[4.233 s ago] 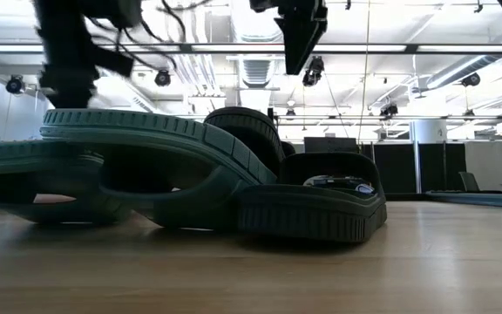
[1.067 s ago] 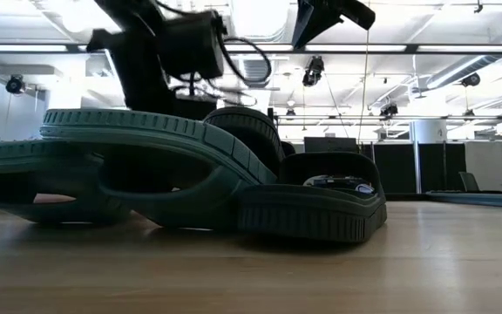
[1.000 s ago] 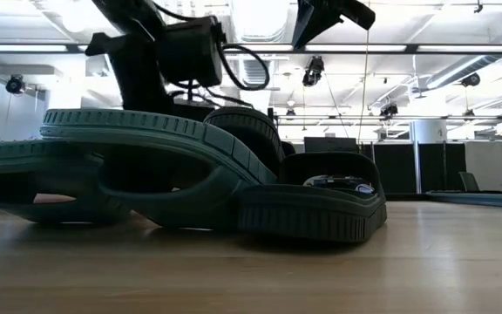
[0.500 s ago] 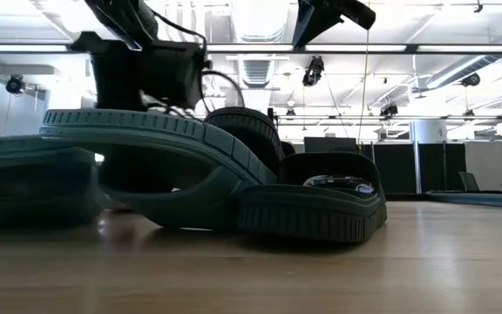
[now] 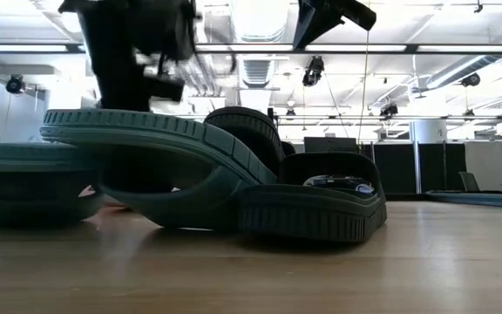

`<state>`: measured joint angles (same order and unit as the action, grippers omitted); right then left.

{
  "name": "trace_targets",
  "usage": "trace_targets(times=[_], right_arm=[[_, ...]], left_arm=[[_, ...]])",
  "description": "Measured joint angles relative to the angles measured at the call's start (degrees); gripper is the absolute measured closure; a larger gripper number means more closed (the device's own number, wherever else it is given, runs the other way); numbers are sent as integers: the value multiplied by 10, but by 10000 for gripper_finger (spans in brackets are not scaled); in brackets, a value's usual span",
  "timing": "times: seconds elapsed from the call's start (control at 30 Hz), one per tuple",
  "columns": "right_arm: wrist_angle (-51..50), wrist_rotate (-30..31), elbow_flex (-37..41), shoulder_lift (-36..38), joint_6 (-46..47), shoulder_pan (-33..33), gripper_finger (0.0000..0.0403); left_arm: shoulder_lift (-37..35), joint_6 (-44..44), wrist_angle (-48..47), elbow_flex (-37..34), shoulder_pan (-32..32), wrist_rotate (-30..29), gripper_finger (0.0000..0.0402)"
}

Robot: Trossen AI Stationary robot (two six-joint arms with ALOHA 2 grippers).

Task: Pick and place slides into the shelf
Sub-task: Put the left black slide under the shelf

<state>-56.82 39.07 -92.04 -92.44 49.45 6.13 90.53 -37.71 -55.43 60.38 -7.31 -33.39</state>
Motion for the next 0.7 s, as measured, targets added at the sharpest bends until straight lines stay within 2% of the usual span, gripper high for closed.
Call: trace_targets(times=[0.1,0.23,0.33,0.57,0.7], right_arm=[[0,0,3,0,-3,0,390],[0,-37,3,0,-5,-2,390],[-4,-80,3,0,-30,-1,390],[-22,-106,4,0,-45,1,390],[-28,-205,7,-3,-79,0,390]], left_arm=[[-23,52,98,1,-7,29,401],[-39,81,184,0,-14,115,401],[-55,81,191,0,-29,157,401],[-108,49,140,-17,-104,160,402],[-139,-21,105,-23,-152,158,402]])
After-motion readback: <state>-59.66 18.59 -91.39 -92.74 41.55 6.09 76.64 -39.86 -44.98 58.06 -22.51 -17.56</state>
